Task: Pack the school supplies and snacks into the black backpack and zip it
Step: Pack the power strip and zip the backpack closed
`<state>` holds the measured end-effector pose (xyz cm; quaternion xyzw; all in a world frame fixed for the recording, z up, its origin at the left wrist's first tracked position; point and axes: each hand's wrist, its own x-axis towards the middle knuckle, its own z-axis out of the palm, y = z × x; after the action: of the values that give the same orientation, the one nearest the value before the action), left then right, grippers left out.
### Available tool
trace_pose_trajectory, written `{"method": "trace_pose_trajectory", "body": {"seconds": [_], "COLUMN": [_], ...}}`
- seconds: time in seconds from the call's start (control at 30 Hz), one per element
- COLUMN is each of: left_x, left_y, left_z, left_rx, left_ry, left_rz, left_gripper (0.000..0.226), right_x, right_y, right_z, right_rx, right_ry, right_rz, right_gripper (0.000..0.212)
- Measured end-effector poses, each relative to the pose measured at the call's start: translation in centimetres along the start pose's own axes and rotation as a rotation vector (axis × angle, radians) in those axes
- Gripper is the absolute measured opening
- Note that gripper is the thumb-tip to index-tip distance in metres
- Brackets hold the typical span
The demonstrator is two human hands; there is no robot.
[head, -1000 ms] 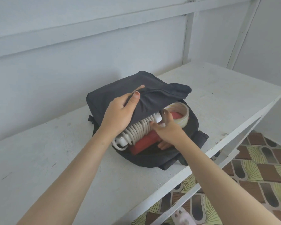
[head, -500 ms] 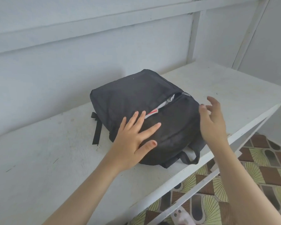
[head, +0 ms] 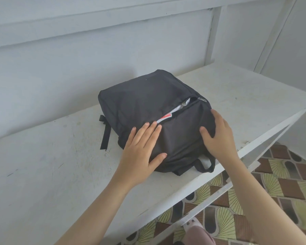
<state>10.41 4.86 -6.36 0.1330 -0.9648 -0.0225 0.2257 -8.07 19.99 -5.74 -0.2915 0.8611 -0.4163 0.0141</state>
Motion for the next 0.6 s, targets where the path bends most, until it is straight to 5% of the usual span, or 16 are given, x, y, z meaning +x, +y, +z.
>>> {"method": "trace_pose_trajectory", "body": {"seconds": [0.17, 0.43, 0.6], "left_x": [0.4, 2.6, 5.6], "left_y": [0.8, 2.0, 3.3], "left_z": [-0.4, -1.5, -2.0], "left_rx": [-0.146, -0.155, -0.205], "left_ry": [0.076, 0.197, 0.304], "left_rz": [-0.064, -0.191, -0.236], "left_gripper": [0.054, 0.049, 0.024], "right_x": [2.1, 7.6, 8.7], "right_y": [-0.9, -1.5, -1.3], "right_z": [-1.2, -2.0, -1.9], "right_rx": [0.024, -0.29, -0.175], "right_ry": [0.105, 0.003, 0.073], "right_rz": [-0.043, -0.165, -0.187], "right_gripper": [0.035, 0.034, 0.011]}}
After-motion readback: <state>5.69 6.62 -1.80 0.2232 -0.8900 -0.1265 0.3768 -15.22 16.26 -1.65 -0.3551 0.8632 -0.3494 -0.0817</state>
